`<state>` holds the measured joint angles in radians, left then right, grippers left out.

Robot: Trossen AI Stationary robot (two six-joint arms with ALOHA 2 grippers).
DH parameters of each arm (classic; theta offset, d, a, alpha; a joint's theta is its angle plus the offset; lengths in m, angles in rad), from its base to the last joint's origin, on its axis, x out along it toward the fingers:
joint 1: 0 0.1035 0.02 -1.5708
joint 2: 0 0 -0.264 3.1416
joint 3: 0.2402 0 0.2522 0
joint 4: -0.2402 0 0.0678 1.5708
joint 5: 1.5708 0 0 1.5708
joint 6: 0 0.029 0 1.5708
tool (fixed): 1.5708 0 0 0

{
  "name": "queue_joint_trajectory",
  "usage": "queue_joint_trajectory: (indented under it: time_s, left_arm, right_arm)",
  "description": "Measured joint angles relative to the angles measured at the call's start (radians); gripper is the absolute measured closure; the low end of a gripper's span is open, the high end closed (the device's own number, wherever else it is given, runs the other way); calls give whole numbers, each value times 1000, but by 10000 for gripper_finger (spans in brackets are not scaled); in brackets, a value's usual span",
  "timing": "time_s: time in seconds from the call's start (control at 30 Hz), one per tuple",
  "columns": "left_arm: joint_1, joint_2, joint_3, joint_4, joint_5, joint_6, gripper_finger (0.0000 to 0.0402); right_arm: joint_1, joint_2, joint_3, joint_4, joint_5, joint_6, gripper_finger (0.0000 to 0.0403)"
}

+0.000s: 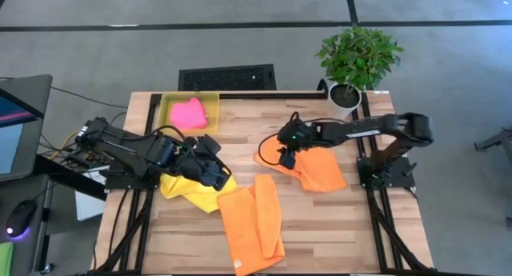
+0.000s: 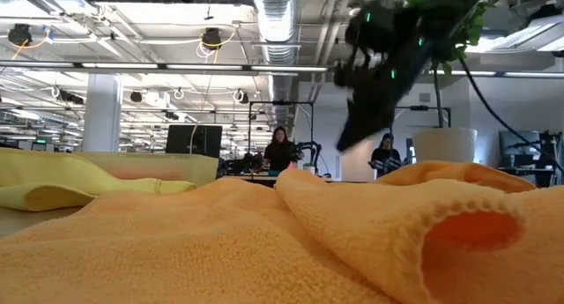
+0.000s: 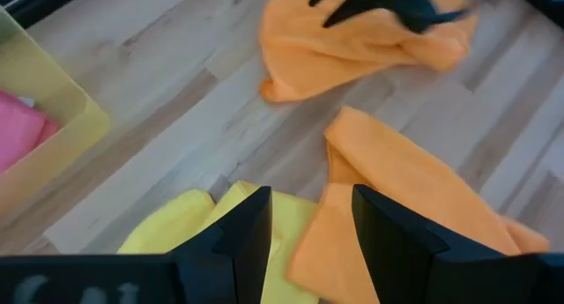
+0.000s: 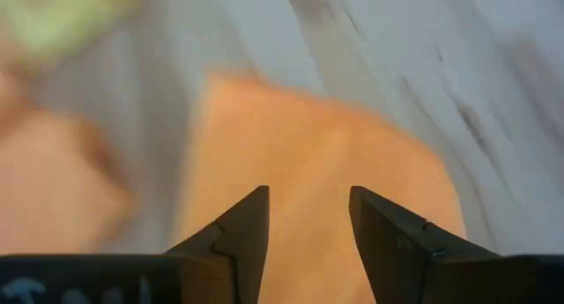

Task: Fold microfiber towels
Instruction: Fold the right orange microfiber cloth

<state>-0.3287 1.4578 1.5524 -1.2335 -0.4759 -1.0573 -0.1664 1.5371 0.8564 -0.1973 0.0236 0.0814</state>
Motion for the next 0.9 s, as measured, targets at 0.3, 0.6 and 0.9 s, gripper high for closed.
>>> queue_joint_trajectory:
  time_s: [0.3, 0.6, 0.9]
  left_arm:
    - [134, 51, -150, 301, 169, 142, 250]
    - [284, 167, -375, 863, 403, 540, 250]
    - [335, 329, -419, 938, 278, 770, 250]
  right_arm:
    - [150, -304, 65, -135, -128, -2, 220]
    - [260, -521, 68, -156, -150, -1, 220]
    - [298, -623, 66, -220, -149, -29, 220]
